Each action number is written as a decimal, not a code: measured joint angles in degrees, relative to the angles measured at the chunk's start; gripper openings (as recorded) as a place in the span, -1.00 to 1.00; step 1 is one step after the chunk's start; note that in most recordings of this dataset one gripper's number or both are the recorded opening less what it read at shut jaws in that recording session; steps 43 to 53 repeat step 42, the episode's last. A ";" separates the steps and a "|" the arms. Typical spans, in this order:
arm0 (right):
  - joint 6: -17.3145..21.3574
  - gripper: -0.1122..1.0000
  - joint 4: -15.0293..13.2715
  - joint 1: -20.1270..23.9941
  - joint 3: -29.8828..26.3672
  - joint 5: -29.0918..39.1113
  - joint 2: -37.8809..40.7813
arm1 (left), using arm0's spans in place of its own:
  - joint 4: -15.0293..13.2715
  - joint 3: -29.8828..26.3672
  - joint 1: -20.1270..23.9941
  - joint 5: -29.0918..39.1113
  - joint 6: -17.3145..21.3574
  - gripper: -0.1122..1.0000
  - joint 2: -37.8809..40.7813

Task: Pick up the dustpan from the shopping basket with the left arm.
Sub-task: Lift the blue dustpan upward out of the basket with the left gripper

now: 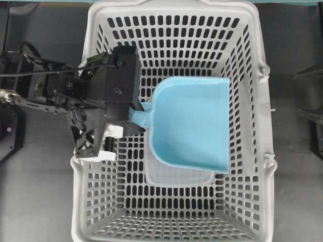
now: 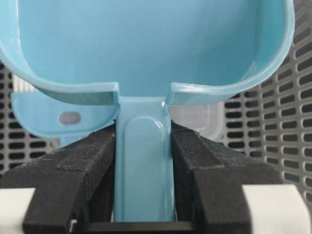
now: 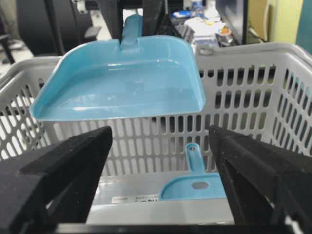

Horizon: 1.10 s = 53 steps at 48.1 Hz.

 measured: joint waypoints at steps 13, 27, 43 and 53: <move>-0.09 0.58 0.00 0.00 0.00 0.00 0.00 | -0.09 1.67 0.00 -2.20 0.09 -0.29 -1.41; 0.00 0.58 0.00 0.00 0.00 0.00 0.00 | 0.00 3.43 0.09 -5.45 0.09 -0.29 -3.08; 0.00 0.58 0.00 0.00 -0.09 0.00 0.09 | 0.00 5.10 0.26 -8.44 0.00 -0.29 -4.92; 0.00 0.58 0.00 0.00 -0.09 0.00 0.09 | 0.00 5.10 0.26 -8.44 0.00 -0.29 -4.92</move>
